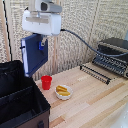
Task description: Please shift your gripper toward the book. Carefully hold the book with your gripper. Gently transport the book using your gripper to the caddy's front section. Safely let the book go into the caddy's front area.
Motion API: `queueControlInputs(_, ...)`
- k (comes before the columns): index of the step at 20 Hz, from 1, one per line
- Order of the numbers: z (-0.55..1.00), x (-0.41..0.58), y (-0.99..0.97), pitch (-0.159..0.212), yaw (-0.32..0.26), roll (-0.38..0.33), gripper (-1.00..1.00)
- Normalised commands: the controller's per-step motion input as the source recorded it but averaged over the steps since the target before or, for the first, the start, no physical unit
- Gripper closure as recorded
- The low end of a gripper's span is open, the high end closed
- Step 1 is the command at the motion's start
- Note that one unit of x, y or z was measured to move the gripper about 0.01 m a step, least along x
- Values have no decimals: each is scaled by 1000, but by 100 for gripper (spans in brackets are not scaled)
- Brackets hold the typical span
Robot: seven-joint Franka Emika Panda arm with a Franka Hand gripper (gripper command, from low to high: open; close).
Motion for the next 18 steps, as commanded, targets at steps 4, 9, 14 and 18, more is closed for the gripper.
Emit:
queueControlInputs(4,128,-346,789,30,-33,-45,100)
queueControlInputs(9,149,-384,801,24,-22,-41,100)
queueControlInputs(14,120,-223,751,36,-68,-38,100)
queueControlInputs(18,43,-3,516,5,-233,-3,100)
